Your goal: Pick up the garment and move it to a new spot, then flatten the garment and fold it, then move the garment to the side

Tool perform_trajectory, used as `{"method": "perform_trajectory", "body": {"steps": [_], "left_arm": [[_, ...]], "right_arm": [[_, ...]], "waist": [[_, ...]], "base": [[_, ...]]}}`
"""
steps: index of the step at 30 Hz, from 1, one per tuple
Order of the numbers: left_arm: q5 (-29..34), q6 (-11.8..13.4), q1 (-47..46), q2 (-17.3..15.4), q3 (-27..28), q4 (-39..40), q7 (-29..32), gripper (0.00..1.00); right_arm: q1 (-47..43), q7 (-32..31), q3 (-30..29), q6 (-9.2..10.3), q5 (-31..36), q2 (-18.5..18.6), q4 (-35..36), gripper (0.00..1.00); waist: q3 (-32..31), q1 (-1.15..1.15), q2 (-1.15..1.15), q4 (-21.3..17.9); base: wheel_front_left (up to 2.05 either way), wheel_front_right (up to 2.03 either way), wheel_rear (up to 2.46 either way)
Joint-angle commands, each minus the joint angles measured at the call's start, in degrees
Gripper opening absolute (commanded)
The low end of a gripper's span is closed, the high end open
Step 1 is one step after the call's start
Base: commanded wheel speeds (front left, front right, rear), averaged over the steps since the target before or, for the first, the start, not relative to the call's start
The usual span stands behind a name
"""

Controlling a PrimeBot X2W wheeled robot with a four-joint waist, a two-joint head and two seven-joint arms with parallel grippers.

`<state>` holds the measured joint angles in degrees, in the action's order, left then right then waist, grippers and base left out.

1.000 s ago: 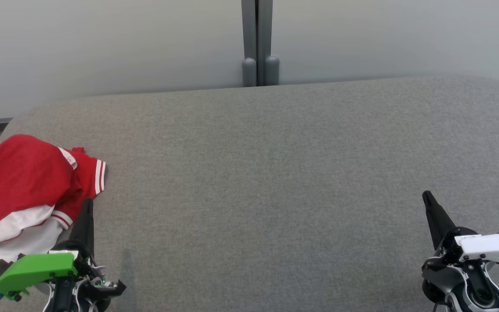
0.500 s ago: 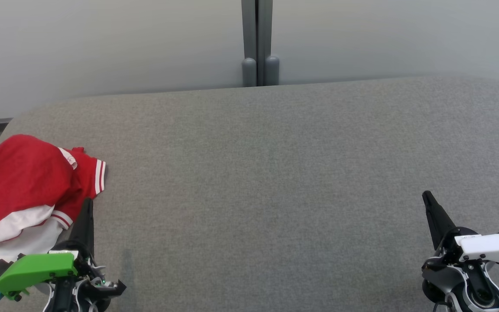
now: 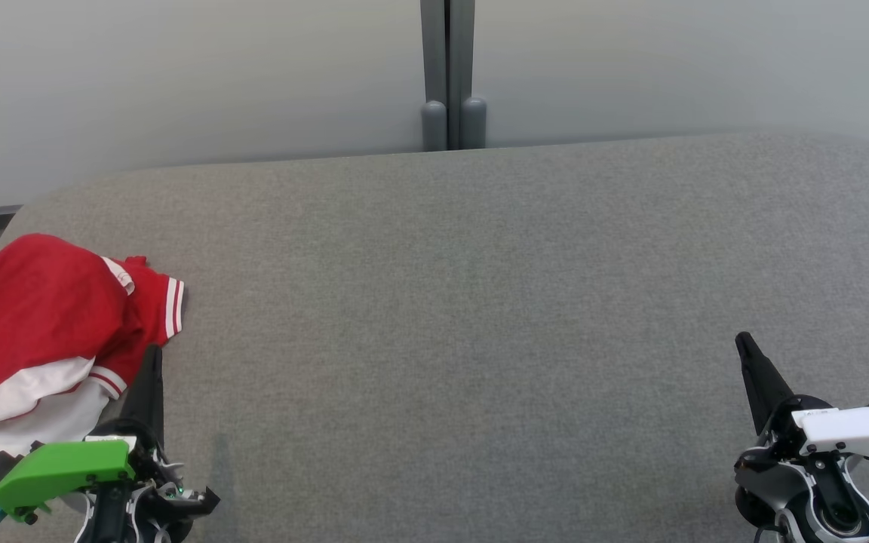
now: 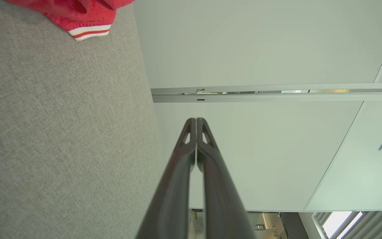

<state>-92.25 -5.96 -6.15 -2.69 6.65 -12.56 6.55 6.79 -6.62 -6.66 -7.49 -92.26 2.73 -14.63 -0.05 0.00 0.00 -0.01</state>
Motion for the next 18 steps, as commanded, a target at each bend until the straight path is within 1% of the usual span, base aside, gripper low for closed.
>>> {"method": "perform_trajectory", "body": {"steps": [1, 18], "left_arm": [[-0.20, 0.15, -0.43, -0.36, 0.09, 0.17, 0.19, 0.00], [-0.20, 0.15, -0.43, -0.36, 0.09, 0.17, 0.19, 0.00]], "right_arm": [[0.35, -0.18, -0.12, 0.00, -0.09, 0.29, 0.13, 0.00], [0.35, -0.18, -0.12, 0.00, -0.09, 0.29, 0.13, 0.00]], "waist": [[0.00, 0.00, 0.00, 0.00], [0.00, 0.00, 0.00, 0.00]], "base": [[0.00, 0.00, 0.00], [0.00, 0.00, 0.00]]}}
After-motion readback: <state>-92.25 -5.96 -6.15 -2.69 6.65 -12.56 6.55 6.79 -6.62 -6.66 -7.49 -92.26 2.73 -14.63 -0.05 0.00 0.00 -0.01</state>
